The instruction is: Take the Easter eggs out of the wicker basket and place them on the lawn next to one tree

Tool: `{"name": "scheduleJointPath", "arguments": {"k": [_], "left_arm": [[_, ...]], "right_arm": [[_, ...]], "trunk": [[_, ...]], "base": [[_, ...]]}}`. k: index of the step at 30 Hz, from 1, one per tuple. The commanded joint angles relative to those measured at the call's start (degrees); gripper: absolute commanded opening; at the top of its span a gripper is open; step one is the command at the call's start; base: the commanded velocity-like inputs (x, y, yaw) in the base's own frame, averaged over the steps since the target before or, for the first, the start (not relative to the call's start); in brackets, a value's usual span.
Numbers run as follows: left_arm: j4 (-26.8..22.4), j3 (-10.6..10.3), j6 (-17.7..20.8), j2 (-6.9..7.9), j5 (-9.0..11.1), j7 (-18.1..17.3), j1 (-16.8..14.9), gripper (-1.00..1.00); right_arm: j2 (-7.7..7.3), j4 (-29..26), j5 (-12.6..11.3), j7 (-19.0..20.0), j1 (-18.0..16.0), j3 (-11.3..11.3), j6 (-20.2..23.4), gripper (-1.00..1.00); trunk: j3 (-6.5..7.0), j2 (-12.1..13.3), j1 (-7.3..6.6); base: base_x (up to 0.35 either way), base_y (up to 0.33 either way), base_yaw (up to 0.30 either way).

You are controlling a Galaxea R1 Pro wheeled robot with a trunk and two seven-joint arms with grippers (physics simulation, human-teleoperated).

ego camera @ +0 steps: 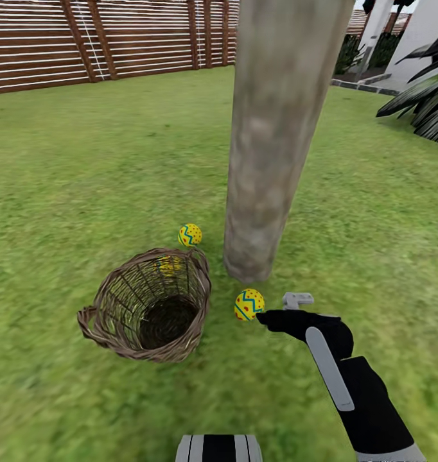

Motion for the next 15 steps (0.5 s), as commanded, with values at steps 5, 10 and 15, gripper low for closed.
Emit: {"name": "scheduleJointPath", "arguments": {"k": [5,10,15], "left_arm": [[-0.23,-4.26,-0.15,0.07,-0.42,0.16,-0.05,1.0],[-0.34,-6.32,-1.83,0.04,-0.67,0.2,-0.07,1.0],[0.08,-6.68,-2.47,0.06,-0.77,0.21,-0.07,1.0]], "right_arm": [[-0.46,-0.08,-0.56,-0.5,-0.25,0.27,0.14,1.0],[-0.49,-0.09,-0.56,-0.48,0.07,1.76,0.14,1.0],[-0.55,-0.08,-0.56,-0.37,0.48,7.53,0.14,1.0]], "trunk": [[1.08,0.05,-0.13],[2.18,0.12,-0.26],[3.28,0.19,-0.39]], "base": [[0.0,0.0,-0.066],[0.0,0.0,-0.134],[0.0,0.0,-0.035]]}}
